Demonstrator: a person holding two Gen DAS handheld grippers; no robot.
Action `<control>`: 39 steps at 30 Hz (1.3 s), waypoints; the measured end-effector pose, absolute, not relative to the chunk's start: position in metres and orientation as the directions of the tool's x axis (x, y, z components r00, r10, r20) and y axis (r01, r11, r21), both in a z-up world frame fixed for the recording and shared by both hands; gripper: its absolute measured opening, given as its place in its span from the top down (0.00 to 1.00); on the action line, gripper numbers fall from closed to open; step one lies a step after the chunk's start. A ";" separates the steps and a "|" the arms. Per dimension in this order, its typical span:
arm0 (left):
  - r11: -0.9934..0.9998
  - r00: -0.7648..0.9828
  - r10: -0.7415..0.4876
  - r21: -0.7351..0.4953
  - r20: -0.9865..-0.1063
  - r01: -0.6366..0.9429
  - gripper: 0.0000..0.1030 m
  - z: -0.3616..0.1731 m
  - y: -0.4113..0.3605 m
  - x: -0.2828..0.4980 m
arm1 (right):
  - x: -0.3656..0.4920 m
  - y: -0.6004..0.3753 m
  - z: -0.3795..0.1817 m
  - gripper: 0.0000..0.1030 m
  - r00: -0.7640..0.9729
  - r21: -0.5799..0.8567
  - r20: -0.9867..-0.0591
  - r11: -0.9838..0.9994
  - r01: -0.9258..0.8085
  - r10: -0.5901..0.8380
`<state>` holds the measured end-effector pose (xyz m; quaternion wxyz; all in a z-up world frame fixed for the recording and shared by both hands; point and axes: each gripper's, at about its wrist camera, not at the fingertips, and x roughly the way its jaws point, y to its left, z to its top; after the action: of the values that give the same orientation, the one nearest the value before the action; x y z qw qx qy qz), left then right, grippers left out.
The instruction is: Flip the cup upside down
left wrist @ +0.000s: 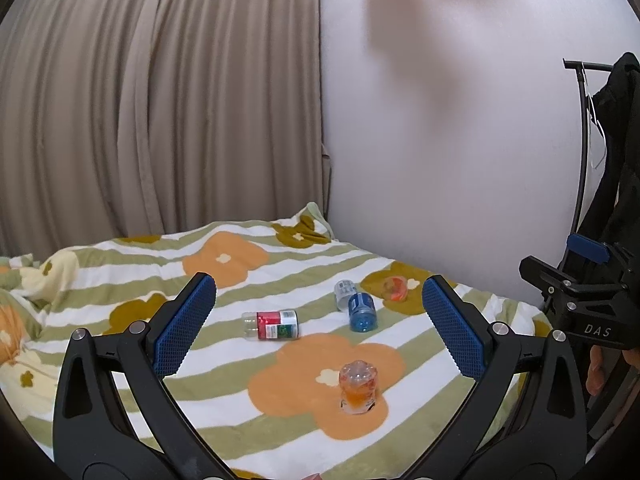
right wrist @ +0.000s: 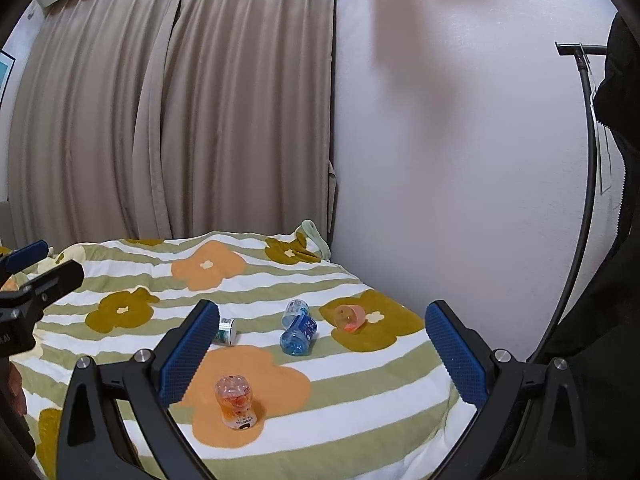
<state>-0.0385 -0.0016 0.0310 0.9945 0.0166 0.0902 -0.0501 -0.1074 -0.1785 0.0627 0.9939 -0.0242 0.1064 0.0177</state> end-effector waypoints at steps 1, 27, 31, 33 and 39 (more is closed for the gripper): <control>0.995 0.979 -0.096 0.024 -0.180 0.102 0.00 0.031 -0.002 -0.038 | -0.108 -0.177 0.063 0.00 0.976 -0.041 -0.213 0.998 -0.043 0.033; 0.992 0.975 -0.114 0.023 -0.189 0.121 0.00 0.031 0.001 -0.037 | -0.107 -0.178 0.063 0.00 0.973 -0.022 -0.228 0.999 -0.029 0.023; 0.992 0.975 -0.114 0.025 -0.188 0.121 0.00 0.031 0.001 -0.037 | -0.108 -0.178 0.063 0.00 0.973 -0.021 -0.230 0.999 -0.028 0.022; 0.992 0.975 -0.116 0.024 -0.192 0.123 0.00 0.031 0.001 -0.037 | -0.111 -0.177 0.062 0.00 0.973 -0.017 -0.231 1.000 -0.026 0.022; 0.992 0.975 -0.114 0.026 -0.191 0.121 0.00 0.031 0.001 -0.037 | -0.111 -0.178 0.060 0.00 0.972 -0.020 -0.235 1.000 -0.024 0.018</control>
<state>-0.0366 0.0007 0.0313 0.9936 0.0188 0.0949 -0.0590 -0.1111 -0.1775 0.0597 0.9928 -0.0114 0.1184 0.0106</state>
